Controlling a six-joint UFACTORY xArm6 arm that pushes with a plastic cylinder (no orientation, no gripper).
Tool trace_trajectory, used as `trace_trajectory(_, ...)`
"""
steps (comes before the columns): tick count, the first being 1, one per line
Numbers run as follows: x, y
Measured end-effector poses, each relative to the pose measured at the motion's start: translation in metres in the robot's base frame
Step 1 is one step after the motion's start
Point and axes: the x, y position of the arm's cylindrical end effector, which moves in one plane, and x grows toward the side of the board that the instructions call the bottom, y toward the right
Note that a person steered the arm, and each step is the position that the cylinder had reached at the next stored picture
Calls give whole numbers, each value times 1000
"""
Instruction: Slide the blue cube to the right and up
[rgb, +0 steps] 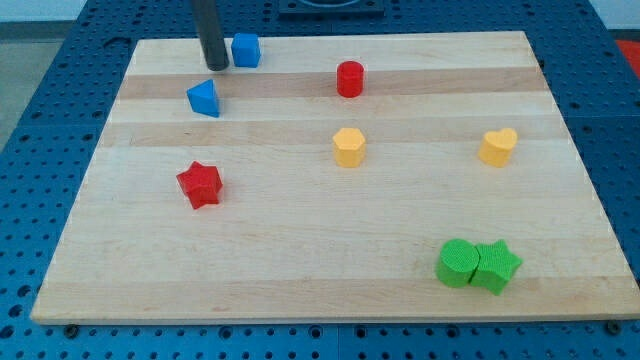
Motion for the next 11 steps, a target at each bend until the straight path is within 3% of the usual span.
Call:
trace_trajectory(3, -7, 48)
trace_trajectory(5, -35, 22)
trace_trajectory(9, -11, 92)
trace_trajectory(11, -41, 55)
